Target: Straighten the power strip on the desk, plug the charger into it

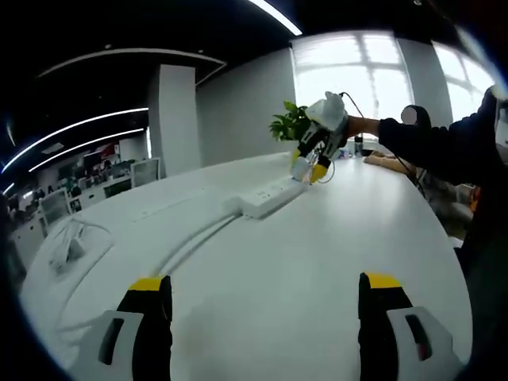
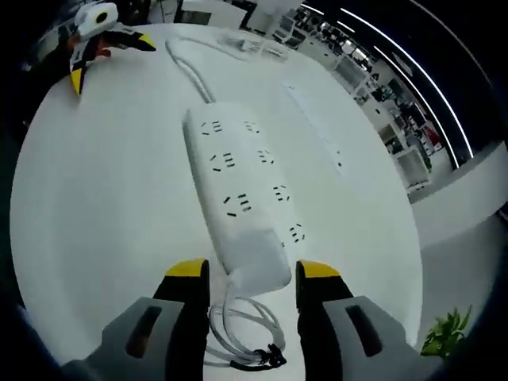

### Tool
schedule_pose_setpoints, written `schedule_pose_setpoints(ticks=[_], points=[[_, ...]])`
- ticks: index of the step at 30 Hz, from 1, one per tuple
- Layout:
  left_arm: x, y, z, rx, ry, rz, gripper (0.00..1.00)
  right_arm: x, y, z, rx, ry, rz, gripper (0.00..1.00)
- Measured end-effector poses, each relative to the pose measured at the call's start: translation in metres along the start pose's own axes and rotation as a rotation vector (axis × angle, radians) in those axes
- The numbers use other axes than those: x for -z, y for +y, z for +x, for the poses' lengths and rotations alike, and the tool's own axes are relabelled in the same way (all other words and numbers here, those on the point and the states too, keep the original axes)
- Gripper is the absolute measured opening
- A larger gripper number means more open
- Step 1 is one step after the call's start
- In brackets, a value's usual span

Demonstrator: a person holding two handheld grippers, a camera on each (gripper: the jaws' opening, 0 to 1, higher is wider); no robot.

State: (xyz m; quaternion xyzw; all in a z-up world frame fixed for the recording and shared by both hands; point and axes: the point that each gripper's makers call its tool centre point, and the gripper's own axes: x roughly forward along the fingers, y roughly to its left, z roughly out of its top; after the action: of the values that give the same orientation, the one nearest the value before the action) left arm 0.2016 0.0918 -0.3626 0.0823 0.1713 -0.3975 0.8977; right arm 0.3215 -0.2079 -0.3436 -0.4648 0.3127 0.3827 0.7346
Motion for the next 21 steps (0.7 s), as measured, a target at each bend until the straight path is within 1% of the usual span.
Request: schedule_pose_setpoints(ticks=[4, 8, 12, 15, 18, 21], points=[[0.000, -0.001, 0.001, 0.003, 0.005, 0.001, 0.99, -0.001, -0.004, 0.002, 0.007, -0.006, -0.035, 0.43], [0.000, 0.000, 0.002, 0.000, 0.008, 0.000, 0.99, -0.005, -0.004, 0.002, 0.009, -0.031, -0.064, 0.44], [0.001, -0.001, 0.003, -0.002, 0.015, 0.000, 0.99, -0.006, -0.002, 0.001, 0.014, -0.038, -0.098, 0.44], [0.002, -0.001, 0.004, -0.004, 0.019, 0.003, 0.99, -0.009, 0.002, -0.001, 0.005, -0.050, -0.129, 0.45], [0.000, -0.002, 0.005, -0.004, 0.014, 0.000, 0.99, -0.010, 0.005, -0.003, -0.010, -0.049, -0.149, 0.45], [0.001, -0.002, 0.005, -0.002, 0.017, 0.002, 0.99, -0.010, 0.003, -0.003, -0.012, -0.042, -0.170, 0.44]])
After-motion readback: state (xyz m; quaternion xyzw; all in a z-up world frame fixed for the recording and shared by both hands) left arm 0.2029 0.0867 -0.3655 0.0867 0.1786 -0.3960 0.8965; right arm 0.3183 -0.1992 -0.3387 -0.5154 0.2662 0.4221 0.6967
